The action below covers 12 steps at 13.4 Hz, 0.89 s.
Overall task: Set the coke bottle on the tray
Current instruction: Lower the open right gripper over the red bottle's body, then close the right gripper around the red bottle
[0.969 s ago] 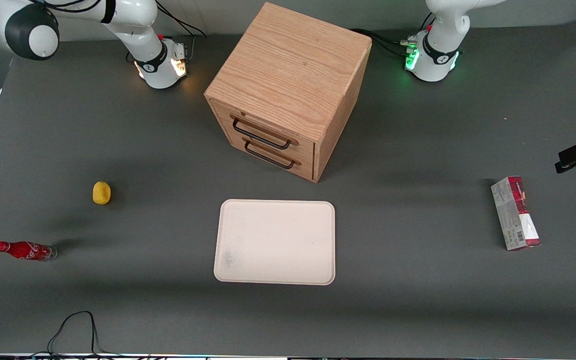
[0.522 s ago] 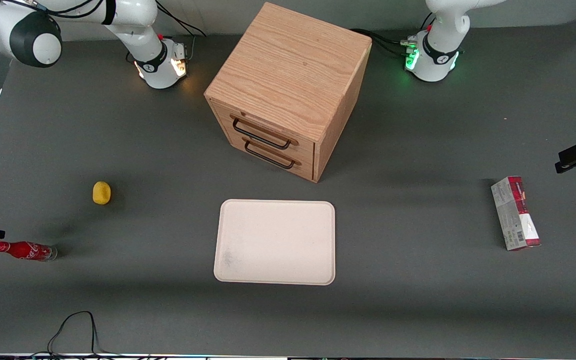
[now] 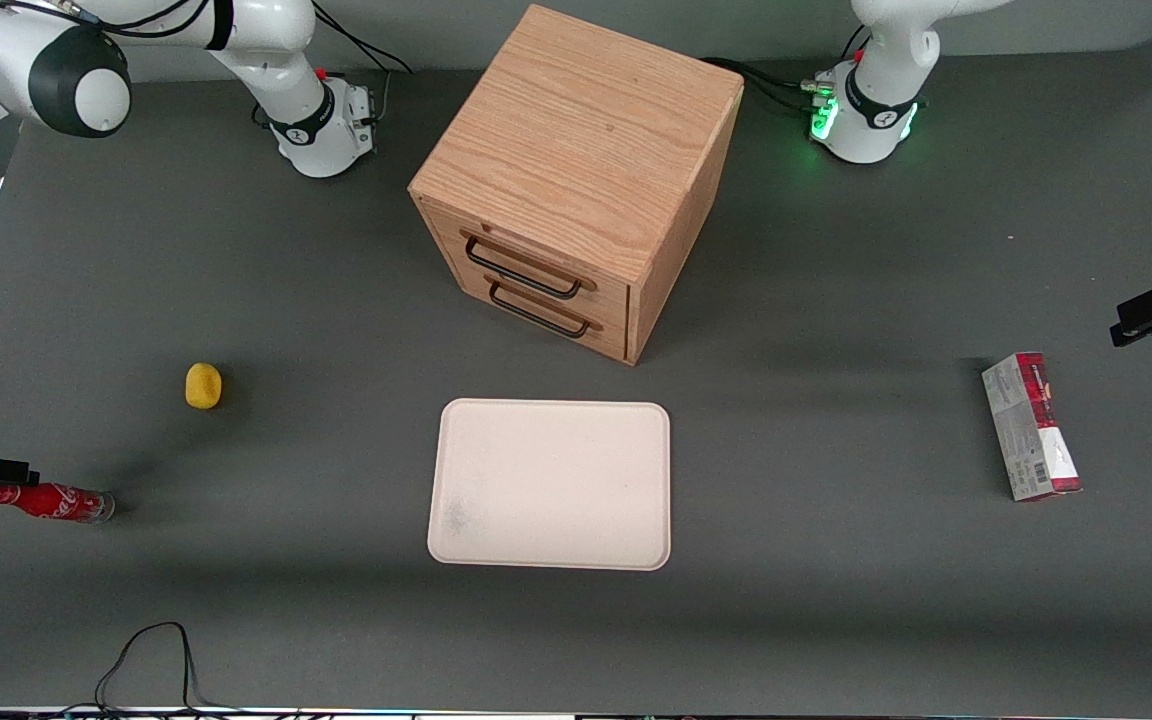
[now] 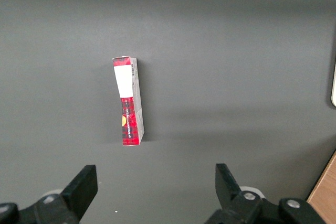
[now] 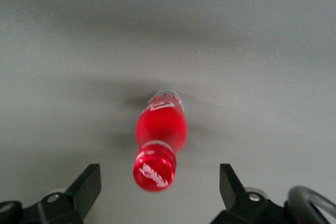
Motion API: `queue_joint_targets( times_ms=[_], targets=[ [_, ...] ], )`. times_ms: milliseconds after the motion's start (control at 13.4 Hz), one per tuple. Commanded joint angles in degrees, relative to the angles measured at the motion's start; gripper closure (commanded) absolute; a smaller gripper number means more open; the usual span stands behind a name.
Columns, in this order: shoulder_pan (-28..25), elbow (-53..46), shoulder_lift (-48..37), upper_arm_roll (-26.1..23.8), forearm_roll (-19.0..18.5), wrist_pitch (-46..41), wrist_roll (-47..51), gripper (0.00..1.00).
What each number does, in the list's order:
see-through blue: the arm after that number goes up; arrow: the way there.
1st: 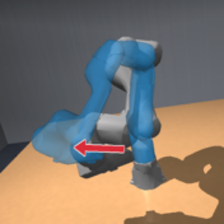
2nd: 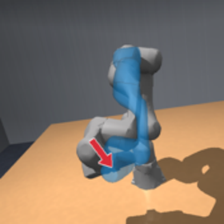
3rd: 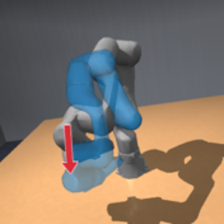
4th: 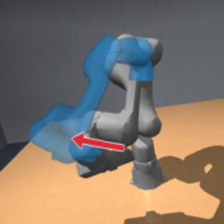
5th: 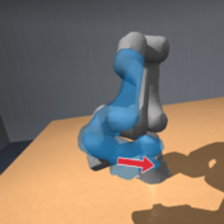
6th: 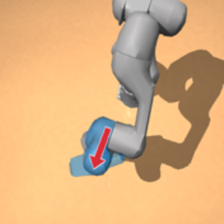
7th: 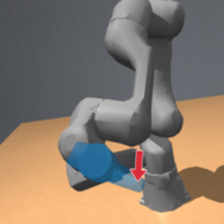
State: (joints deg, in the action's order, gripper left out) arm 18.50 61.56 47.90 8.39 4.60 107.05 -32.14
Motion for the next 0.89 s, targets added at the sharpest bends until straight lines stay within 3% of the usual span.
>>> queue_joint_targets(
  times_ms=[0,298,373,745,820],
  targets=[
    [-0.05,0.05,0.53,0.13,1.12,1.23,-0.64,0.0],
    [-0.13,-0.03,0.88,0.13,1.03,2.73,-0.99,0.0],
    [-0.14,-0.03,0.88,0.13,0.94,2.73,-1.17,0.08],
    [-0.75,-0.03,0.79,0.13,0.42,2.73,-1.61,0.79],
    [-0.75,-0.03,0.71,0.13,0.15,2.64,-1.61,0.87]
  ],
)
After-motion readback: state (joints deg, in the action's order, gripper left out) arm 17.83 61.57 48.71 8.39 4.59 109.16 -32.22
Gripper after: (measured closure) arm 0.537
